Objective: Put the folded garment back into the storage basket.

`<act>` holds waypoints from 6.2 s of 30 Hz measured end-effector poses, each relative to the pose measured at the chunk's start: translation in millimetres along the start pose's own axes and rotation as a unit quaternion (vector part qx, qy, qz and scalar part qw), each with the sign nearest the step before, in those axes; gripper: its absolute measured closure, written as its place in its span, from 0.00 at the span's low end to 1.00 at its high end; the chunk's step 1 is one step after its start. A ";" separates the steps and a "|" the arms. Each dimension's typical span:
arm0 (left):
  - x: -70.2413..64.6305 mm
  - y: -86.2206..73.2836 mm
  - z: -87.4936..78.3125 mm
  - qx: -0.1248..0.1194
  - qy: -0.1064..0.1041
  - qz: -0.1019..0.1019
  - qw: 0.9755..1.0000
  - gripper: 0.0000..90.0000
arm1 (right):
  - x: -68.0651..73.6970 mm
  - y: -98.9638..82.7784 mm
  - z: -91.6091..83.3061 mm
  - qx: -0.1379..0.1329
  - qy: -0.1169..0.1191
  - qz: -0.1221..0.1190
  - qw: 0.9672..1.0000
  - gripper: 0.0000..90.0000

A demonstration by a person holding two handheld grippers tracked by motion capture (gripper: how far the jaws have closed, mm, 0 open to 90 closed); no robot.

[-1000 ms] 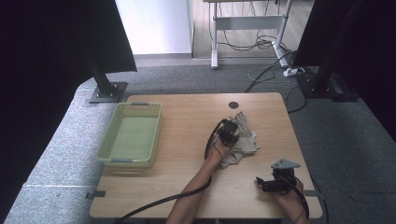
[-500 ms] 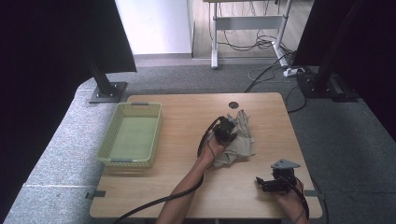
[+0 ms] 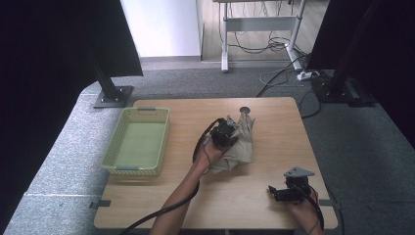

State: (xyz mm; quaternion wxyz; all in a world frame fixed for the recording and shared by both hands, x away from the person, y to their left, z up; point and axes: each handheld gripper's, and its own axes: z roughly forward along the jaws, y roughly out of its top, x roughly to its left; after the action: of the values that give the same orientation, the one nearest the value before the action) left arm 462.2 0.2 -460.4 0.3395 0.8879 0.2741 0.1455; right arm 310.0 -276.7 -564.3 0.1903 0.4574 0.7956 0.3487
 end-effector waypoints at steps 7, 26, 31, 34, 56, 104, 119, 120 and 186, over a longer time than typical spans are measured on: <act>14.1 -12.3 -29.2 -0.014 0.003 -0.011 1.000 0.91 | 0.0 0.0 0.0 0.000 0.000 0.000 1.000 0.04; 48.7 -38.2 -89.2 -0.026 0.035 -0.010 0.999 0.91 | -0.1 0.0 0.0 0.000 0.000 0.000 1.000 0.04; 57.4 -43.0 -102.8 -0.029 0.048 -0.015 0.998 0.91 | 0.0 0.0 0.0 0.000 0.000 0.000 1.000 0.04; 67.5 -47.6 -117.0 -0.028 0.064 -0.017 0.997 0.91 | 0.0 0.0 0.0 0.000 0.000 0.000 1.000 0.04; 145.0 -103.3 -188.3 -0.023 0.169 -0.044 0.984 0.91 | 0.0 0.0 0.0 0.000 -0.001 0.000 1.000 0.04; 227.6 -200.7 -114.0 0.107 0.187 -0.140 0.967 0.54 | 0.7 0.7 0.7 0.000 -0.005 0.005 1.000 0.04; 210.9 -180.0 -148.7 -0.006 0.170 -0.211 0.962 0.17 | 0.8 0.7 0.7 0.000 -0.005 0.004 1.000 0.04; 207.6 -177.7 -150.3 -0.009 0.163 -0.216 0.963 0.17 | 0.8 0.7 0.7 0.000 -0.004 0.004 1.000 0.04; 40.7 -144.4 -171.6 -0.124 0.093 -0.106 0.982 0.09 | 1.0 0.7 0.9 0.000 -0.002 0.002 1.000 0.03</act>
State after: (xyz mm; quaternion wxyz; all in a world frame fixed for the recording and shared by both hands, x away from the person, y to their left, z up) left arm 362.8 203.2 -431.3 0.4335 0.7875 0.3766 0.2240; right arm 310.4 -275.3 -564.3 0.1916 0.4595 0.7944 0.3480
